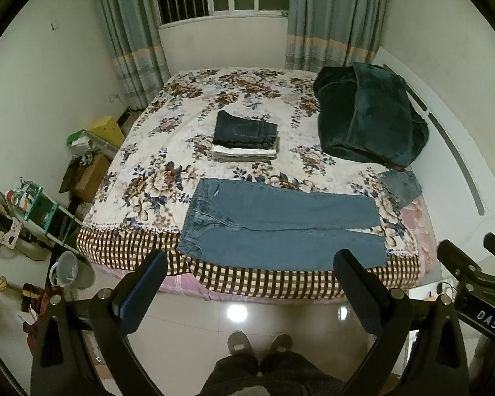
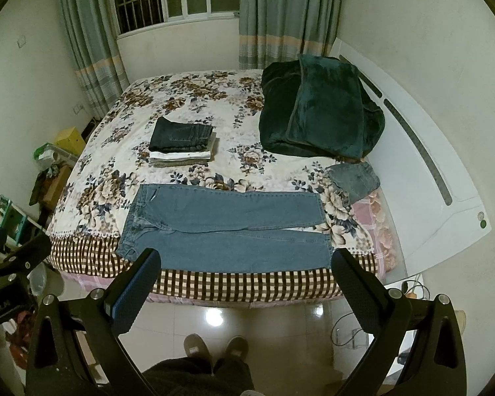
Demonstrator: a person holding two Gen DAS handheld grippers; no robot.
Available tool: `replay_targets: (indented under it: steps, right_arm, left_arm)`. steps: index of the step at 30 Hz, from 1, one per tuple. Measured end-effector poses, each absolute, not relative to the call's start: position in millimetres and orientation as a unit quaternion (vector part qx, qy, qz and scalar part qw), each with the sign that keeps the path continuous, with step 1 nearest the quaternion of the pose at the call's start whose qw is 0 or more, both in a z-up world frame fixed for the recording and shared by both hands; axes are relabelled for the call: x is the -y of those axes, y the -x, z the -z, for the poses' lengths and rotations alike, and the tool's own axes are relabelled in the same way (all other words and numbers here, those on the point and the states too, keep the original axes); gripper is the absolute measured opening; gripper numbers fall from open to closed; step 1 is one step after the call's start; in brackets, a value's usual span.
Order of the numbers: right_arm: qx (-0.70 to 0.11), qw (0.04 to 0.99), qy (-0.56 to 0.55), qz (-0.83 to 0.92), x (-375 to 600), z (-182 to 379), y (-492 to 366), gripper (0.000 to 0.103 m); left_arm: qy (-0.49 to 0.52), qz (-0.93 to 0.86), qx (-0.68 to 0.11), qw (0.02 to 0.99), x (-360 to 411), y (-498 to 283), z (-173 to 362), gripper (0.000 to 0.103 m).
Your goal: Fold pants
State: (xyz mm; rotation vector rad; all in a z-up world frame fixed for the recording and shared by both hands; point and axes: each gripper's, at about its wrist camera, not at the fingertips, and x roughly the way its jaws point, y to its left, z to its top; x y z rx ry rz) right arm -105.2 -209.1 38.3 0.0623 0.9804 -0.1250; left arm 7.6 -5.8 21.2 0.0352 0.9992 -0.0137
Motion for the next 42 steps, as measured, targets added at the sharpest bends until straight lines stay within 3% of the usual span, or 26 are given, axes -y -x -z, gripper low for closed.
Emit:
replay_targets:
  steps: [8,18,29,37,42]
  right_arm:
    - [-0.476,0.873,-0.070,0.077,251.8,-0.5,58.6,0.103]
    - [-0.532,0.828,-0.119,0.133,319.4,135.7,-84.4,0.103]
    - [-0.609,0.730,-0.205,0.231,414.4,358.5,-287.4,0.103]
    - [-0.642,0.639,-0.294,0.305,485.4,538.2,-402.5,0.103]
    - [-0.652,0.585,-0.342,0.341,517.2,630.7,-425.1,0.103]
  left_arm:
    - [-0.034,-0.080,-0.462,0.883,10.9,-66.5,14.1,0.103]
    - [-0.038,-0.125,-0.542,0.830,23.4,-189.7,126.9,0.103]
    - [0.083,-0.206,-0.692,0.686,-38.8,-397.6,344.0,0.103]
    - [0.166,-0.276,-0.738,0.593,-92.5,-510.3,497.7,0.103]
    - [0.173,-0.294,-0.750,0.567,-104.1,-551.5,571.0,0.103]
